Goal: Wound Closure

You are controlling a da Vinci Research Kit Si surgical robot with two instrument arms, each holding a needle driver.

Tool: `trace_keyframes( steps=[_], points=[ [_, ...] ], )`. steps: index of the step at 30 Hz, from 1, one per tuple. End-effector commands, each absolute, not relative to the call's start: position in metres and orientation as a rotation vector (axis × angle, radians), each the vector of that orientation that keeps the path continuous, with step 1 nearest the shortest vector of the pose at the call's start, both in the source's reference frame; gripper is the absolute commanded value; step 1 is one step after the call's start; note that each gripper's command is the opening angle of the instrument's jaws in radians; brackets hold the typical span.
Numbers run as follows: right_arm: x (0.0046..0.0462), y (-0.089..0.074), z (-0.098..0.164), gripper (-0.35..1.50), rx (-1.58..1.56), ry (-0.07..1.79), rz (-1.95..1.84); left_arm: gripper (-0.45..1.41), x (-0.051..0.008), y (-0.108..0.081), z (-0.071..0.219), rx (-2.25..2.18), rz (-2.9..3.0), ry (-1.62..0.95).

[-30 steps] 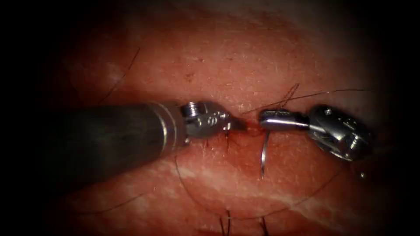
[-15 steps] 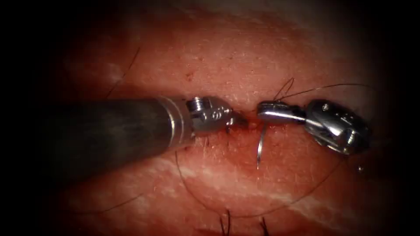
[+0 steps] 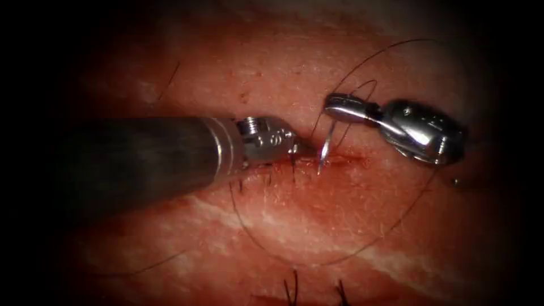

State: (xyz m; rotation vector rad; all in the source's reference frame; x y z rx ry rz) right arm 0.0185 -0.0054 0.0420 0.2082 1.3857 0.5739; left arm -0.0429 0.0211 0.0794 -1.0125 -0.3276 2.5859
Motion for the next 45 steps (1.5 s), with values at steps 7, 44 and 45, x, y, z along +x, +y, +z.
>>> trace_keyframes(
  steps=[7, 44, 45],
  points=[
    [0.0186, -0.0063, 0.0445, -0.35, 0.173, 1.351, 0.538, -0.45, -0.0432, 0.019, 0.0783, -1.0, 2.593, -0.332],
    [0.0187, -0.0089, 0.0446, -0.35, 0.142, 1.33, 0.463, -0.45, -0.0454, 0.0157, 0.0762, -0.875, 2.667, -0.416],
    [0.0188, -0.009, 0.0445, -0.35, 0.144, 1.333, 0.461, -0.45, -0.0454, 0.0157, 0.0762, -0.875, 2.667, -0.417]
  ],
)
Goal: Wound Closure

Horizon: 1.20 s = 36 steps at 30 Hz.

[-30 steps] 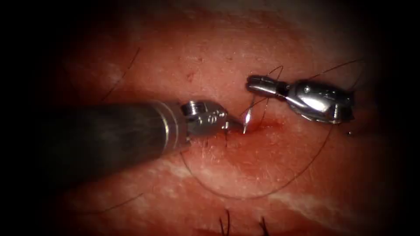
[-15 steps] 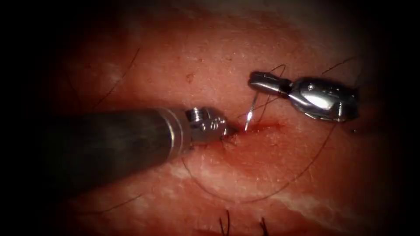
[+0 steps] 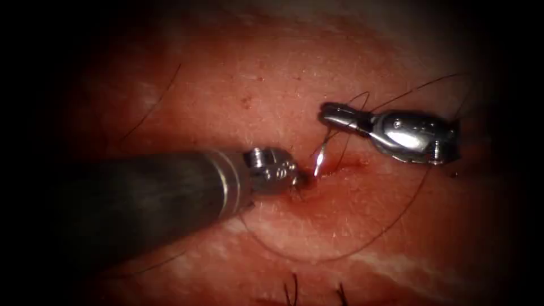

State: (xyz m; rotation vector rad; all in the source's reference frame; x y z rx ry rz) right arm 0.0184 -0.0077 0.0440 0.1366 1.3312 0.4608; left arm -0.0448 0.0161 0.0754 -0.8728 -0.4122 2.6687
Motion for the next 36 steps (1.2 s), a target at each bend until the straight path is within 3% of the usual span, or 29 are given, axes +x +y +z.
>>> trace_keyframes(
  steps=[1, 22, 36],
  points=[
    [0.0188, -0.0092, 0.0443, -0.35, 0.149, 1.337, 0.457, -0.45, -0.0454, 0.0156, 0.076, -0.875, 2.667, -0.417],
    [0.0196, -0.0111, 0.0438, -0.35, 0.248, 1.327, 0.327, -0.45, -0.0441, 0.0162, 0.0701, -0.88, 2.67, -0.429],
    [0.0197, -0.0103, 0.0427, -0.35, 0.315, 1.312, 0.284, -0.45, -0.0466, 0.0112, 0.0713, -0.897, 2.696, -0.419]
  ],
)
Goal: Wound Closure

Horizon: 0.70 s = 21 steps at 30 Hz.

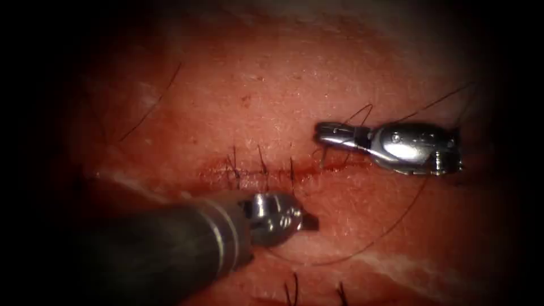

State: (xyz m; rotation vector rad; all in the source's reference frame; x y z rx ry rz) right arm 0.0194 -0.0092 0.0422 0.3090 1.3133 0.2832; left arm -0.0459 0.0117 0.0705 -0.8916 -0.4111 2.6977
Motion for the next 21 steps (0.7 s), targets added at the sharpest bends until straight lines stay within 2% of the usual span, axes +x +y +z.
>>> trace_keyframes(
  steps=[1, 21],
  points=[
    [0.0197, -0.0102, 0.0427, -0.35, 0.322, 1.306, 0.279, -0.45, -0.0466, 0.0111, 0.0714, -0.896, 2.697, -0.417],
    [0.0209, -0.0091, 0.0415, -0.35, 0.38, 1.307, 0.245, -0.45, -0.0475, 0.012, 0.0728, -0.947, 2.677, -0.428]
  ],
)
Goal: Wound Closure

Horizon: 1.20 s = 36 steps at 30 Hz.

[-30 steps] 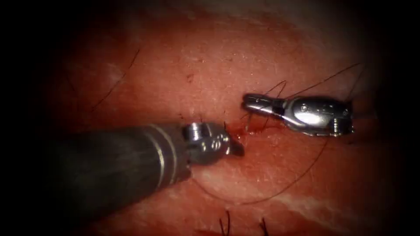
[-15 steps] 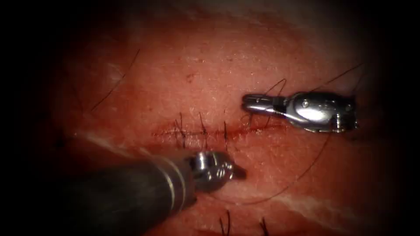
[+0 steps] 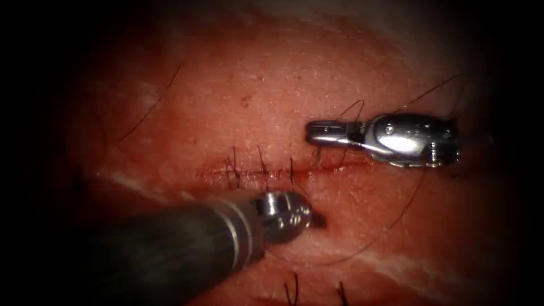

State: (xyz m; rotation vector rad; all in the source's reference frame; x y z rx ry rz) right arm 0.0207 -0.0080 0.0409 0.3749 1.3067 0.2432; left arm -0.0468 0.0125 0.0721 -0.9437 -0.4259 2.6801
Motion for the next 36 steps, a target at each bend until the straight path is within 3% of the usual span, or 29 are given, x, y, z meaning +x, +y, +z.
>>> trace_keyframes(
  steps=[1, 36],
  points=[
    [0.0209, -0.009, 0.0414, -0.35, 0.38, 1.307, 0.245, -0.45, -0.0474, 0.0121, 0.0729, -0.951, 2.676, -0.427],
    [0.021, -0.0092, 0.0402, -0.35, 0.573, 1.198, 0.199, -0.45, -0.0458, 0.0118, 0.0748, -0.966, 2.668, -0.434]
  ],
)
